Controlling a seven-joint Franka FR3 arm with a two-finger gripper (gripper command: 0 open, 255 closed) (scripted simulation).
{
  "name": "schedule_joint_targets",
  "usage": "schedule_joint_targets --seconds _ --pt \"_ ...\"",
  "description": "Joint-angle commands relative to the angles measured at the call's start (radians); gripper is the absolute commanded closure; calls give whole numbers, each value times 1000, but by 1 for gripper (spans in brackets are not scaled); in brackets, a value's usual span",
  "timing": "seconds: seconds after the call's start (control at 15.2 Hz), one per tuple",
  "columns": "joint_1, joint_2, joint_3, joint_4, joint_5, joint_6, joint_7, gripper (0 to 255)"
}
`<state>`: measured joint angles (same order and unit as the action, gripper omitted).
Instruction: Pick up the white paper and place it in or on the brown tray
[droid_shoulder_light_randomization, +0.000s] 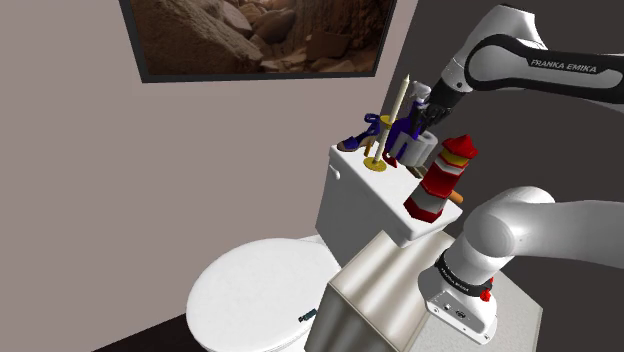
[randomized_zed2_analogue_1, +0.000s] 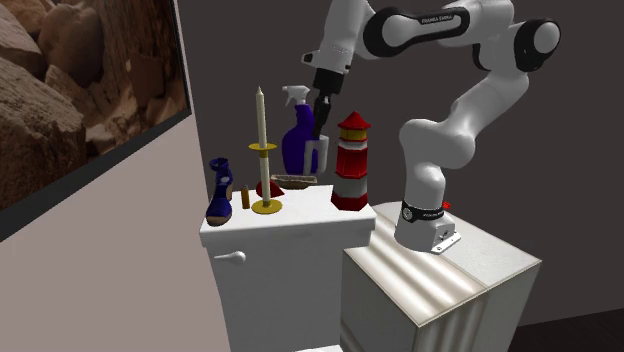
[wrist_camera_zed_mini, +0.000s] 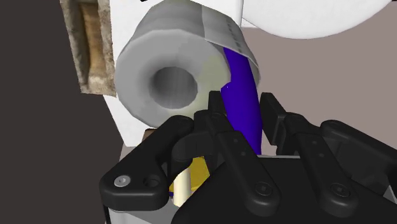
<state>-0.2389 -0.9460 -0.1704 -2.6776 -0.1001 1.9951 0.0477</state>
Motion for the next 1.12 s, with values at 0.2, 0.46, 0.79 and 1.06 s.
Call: schedule_joint_targets --seconds 0.2,0.46,0.79,1.06 --pt "-22 113 -110 136 -41 -17 -112 255" --pt "-24 203 -195 254 -58 -37 -198 255" --pt "-23 254 -248 283 -65 -11 -248 255" --pt "-28 255 -258 231 -72 42 -251 255"
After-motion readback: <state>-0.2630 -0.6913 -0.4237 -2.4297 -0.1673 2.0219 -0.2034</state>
